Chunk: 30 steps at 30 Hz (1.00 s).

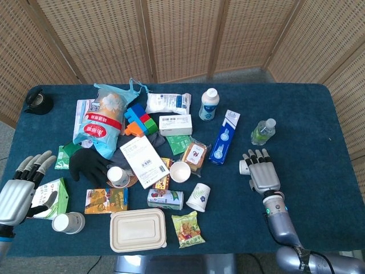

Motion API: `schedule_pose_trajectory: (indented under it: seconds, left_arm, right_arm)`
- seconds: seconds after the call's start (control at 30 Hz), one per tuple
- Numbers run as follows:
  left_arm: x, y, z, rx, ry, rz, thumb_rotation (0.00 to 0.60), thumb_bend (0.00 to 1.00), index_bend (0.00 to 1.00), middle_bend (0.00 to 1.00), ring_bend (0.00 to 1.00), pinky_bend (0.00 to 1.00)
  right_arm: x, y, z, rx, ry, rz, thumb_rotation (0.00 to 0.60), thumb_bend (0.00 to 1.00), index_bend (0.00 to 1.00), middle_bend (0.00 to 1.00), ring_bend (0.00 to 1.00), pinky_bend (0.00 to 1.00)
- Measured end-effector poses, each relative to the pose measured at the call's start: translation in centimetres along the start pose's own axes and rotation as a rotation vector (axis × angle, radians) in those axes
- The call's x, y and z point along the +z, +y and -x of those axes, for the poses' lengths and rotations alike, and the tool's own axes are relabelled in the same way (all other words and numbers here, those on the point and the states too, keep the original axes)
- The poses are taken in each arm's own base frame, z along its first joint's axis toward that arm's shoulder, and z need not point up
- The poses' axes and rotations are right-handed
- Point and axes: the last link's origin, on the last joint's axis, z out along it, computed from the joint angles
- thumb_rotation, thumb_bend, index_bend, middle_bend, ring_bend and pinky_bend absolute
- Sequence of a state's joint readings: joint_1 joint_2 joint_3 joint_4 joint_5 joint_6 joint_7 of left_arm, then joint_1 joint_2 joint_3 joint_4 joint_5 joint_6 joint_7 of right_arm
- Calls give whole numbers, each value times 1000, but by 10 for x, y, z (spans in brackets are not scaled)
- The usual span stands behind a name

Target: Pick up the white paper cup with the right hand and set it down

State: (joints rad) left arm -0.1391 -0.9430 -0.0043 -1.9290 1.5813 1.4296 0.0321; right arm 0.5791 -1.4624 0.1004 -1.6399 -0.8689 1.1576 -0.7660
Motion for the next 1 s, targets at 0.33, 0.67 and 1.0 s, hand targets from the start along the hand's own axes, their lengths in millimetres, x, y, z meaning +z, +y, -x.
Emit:
schedule_pose_trajectory:
  seconds: [0.33,0.67,1.0]
  left_arm:
    - [0,-5,0,-12,0,-4,600,445,0,51,0,7]
    - [-1,-8,0,-22,0,-4,600,443,0,49,0,7]
    - [-1,-7,0,-20,-3,0,600,441,0,48,0,8]
  right_arm:
    - [6,-13,-1,-24,-18,34,600,417,180,0,0,0]
    - [16,-14,3,-20,-6,79,600,440,388,80,0,0]
    - [13,-9,-3,70,7,75,600,443,405,90,0,0]
